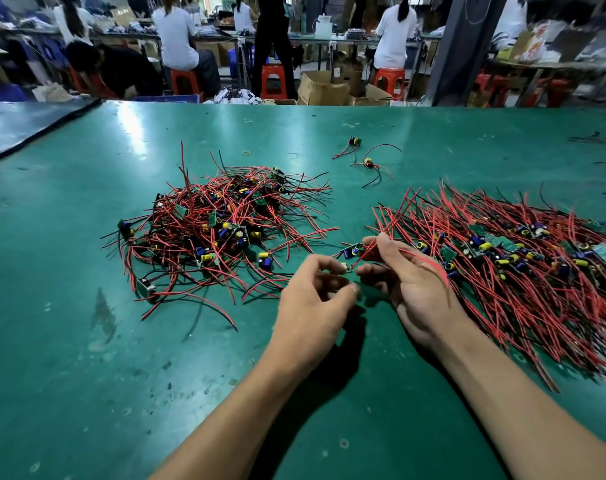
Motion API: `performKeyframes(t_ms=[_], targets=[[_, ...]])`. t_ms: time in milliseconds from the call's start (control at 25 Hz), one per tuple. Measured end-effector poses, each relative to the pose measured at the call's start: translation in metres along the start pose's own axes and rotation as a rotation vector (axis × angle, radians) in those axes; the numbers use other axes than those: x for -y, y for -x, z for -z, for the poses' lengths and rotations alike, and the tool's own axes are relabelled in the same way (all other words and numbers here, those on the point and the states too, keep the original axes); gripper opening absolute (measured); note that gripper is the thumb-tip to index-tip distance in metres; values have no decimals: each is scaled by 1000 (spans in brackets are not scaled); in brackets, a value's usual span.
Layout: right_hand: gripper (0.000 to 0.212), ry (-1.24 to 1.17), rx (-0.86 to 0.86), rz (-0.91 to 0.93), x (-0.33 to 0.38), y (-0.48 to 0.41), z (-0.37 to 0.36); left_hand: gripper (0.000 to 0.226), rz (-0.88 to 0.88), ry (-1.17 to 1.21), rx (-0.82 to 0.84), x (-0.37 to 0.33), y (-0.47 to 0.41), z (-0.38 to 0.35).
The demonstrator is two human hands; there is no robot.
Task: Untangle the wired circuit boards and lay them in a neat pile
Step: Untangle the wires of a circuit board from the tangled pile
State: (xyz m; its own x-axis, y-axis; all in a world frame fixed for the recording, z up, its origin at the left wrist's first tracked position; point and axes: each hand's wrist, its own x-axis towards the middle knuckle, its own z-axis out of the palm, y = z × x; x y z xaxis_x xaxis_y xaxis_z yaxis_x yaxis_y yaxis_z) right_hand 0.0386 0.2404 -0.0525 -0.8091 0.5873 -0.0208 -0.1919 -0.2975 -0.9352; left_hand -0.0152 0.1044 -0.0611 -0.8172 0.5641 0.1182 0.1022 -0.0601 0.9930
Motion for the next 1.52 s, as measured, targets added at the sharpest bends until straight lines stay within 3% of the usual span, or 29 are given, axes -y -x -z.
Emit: performKeyframes(t_ms=[120,240,480,680,760,800,920,1040,1200,1440,1520], targets=[[35,40,93,31,-3,2,0,37,4,-39,-102,4,-6,4],[36,63,104,29,-2,4,-1,25,20,-45,-145,5,-8,8],[34,-92,-207,146,13,-4,2,17,38,68,-279,0,-6,9],[35,-216,-386,287,30,-6,12,59,115,171,-317,1,-13,12],[33,-259,-343,198,28,-5,10,70,121,160,-273,1,-12,11],[33,-239,-311,125,25,-4,7,64,108,141,-234,1,-11,10],[33,-53,-158,-16,9,1,-6,12,88,108,-64,-4,-7,9],[36,140,-45,43,-1,6,-10,26,118,173,101,-6,-5,10],[38,298,-4,117,0,7,-4,10,90,82,194,-5,-3,9],[13,189,110,-46,3,17,-10,18,238,236,223,-8,-7,9],[14,168,136,-106,5,19,-10,19,233,243,222,-9,-7,11]])
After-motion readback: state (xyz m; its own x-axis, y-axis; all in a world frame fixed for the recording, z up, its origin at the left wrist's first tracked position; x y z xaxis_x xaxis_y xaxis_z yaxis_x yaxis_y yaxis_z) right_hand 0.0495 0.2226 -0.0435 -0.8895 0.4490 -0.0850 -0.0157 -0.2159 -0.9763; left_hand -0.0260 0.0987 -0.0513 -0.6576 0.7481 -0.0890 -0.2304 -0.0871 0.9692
